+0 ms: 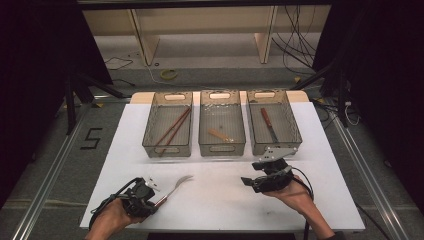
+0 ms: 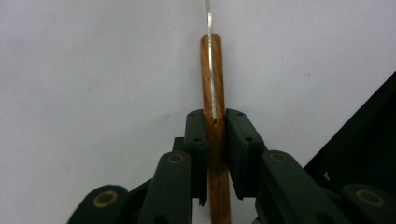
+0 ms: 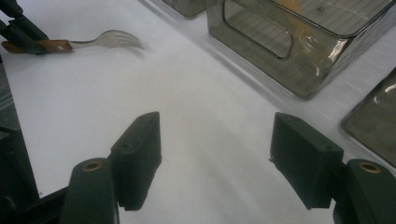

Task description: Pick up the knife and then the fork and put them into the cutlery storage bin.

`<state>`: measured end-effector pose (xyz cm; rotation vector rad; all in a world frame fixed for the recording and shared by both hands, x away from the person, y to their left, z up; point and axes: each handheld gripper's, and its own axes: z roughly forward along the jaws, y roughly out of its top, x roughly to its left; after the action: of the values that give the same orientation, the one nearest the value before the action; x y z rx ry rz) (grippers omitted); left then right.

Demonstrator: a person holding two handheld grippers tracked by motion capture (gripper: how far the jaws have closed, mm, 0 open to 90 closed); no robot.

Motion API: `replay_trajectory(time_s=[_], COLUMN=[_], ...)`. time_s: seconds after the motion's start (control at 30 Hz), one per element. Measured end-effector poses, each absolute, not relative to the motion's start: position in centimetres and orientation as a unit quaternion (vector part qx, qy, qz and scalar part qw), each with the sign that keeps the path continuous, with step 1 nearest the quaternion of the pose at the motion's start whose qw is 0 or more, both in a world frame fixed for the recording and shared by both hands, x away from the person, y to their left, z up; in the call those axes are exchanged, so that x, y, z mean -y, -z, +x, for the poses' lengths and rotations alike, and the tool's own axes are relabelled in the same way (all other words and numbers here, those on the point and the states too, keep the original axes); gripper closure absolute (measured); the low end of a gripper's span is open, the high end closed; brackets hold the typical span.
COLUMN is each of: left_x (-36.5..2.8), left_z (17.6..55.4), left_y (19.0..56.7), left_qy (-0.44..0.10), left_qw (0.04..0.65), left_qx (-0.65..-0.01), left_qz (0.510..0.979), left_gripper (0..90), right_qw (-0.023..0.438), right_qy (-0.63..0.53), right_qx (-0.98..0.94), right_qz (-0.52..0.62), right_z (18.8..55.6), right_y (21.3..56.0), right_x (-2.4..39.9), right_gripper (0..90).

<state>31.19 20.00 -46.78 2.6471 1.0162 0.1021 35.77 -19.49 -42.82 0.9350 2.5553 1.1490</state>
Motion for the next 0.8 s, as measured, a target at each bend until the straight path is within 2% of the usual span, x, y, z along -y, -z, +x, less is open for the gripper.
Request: replay_trajectory(time_s=[0.23, 0.4, 0.8], left_x=[-19.8, -19.4, -16.0], left_z=[31.2, 31.1, 32.0], left_y=[46.8, 46.5, 45.2], left_qy=[-0.046, -0.054, -0.047], left_qw=[0.163, 0.192, 0.225], left_qx=[-0.341, -0.332, -0.264], left_qz=[0.925, 0.922, 0.937], left_gripper=[80.4, 80.5, 80.5], right_qw=[0.094, 0.094, 0.098], right_qy=[-0.389, -0.396, -0.418], right_qx=[-0.860, -0.859, -0.863], right_qz=[0.316, 0.311, 0.265], right_z=[35.8, 35.6, 34.1], right_y=[42.8, 42.4, 40.7], right_x=[19.6, 19.4, 17.5], right_gripper=[34.4, 34.3, 34.3])
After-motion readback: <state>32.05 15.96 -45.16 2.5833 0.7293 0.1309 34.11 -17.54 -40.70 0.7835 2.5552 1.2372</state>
